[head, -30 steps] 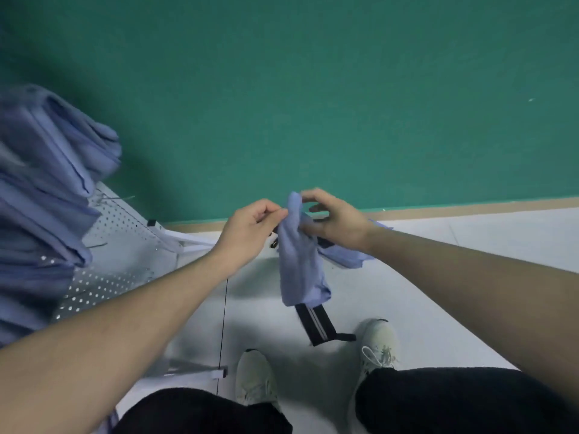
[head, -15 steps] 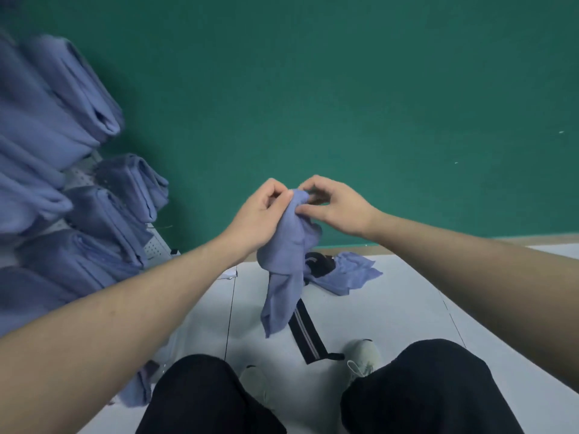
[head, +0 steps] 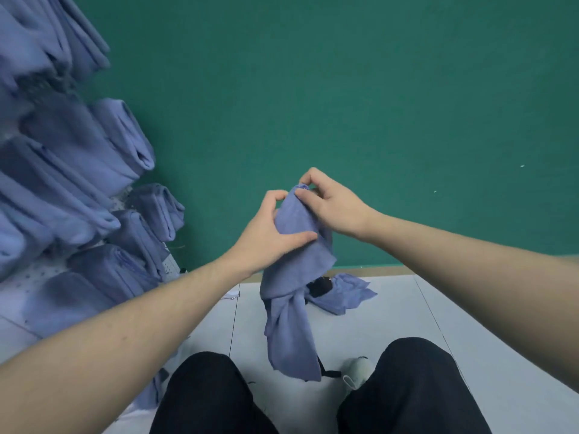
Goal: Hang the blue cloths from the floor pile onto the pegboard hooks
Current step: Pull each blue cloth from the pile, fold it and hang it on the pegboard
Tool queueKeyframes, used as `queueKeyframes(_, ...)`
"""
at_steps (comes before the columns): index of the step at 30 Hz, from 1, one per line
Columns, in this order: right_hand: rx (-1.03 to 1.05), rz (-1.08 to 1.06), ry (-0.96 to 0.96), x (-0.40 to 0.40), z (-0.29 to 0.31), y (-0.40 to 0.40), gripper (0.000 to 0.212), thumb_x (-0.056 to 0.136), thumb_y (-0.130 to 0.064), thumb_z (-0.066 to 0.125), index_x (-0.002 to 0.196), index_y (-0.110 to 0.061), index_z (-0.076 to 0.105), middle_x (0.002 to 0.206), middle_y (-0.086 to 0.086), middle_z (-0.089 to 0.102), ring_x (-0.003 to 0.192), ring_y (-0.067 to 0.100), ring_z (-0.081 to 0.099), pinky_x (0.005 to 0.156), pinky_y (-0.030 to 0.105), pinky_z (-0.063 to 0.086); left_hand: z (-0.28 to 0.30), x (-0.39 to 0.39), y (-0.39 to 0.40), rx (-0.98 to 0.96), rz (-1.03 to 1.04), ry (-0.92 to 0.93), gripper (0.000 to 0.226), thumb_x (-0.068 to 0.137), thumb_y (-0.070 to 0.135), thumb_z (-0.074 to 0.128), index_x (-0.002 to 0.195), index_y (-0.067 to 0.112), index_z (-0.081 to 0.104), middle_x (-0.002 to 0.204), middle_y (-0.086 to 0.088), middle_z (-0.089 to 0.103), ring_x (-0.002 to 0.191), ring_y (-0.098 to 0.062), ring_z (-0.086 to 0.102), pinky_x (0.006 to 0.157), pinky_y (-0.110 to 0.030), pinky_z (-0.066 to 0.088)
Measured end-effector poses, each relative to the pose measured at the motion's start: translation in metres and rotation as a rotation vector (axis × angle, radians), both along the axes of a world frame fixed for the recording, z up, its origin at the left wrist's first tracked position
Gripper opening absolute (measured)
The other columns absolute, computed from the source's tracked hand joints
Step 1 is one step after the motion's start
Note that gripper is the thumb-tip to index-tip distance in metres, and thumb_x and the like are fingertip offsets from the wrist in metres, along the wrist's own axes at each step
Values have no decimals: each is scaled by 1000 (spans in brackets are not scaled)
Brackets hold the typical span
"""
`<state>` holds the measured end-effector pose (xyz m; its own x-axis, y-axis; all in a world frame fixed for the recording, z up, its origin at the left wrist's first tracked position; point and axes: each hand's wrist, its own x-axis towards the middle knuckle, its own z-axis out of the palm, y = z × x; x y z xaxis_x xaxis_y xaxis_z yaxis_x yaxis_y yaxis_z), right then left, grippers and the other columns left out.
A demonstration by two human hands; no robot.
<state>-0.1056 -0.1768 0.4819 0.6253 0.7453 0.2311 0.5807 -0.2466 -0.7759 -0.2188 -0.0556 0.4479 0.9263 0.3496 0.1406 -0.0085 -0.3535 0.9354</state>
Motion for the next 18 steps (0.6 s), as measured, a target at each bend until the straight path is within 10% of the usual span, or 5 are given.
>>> queueKeyframes(6,-61,46,-120,-7,25,-14,10,101,-34,56,96,-25,55,67,12,57,57,15,40,62,32,40,19,-5,-3,-173,-7,-133,20,90,14,69,101,18,53,94,-2,73,82,-11,67,78,-31,54)
queueKeyframes(10,19,-26,96,-7,40,-18,18,94,-39,67,89,-21,66,74,6,69,62,12,52,65,29,46,32,-11,-13,-90,97,-183,35,92,5,66,108,29,47,107,3,60,84,-9,63,78,-20,48)
queueKeyframes(18,96,-148,349,-19,68,-13,16,94,-33,67,84,-22,60,71,5,67,53,19,57,47,23,47,32,-17,-61,128,128,-31,48,70,44,87,91,23,49,101,5,48,86,-4,54,77,-19,44)
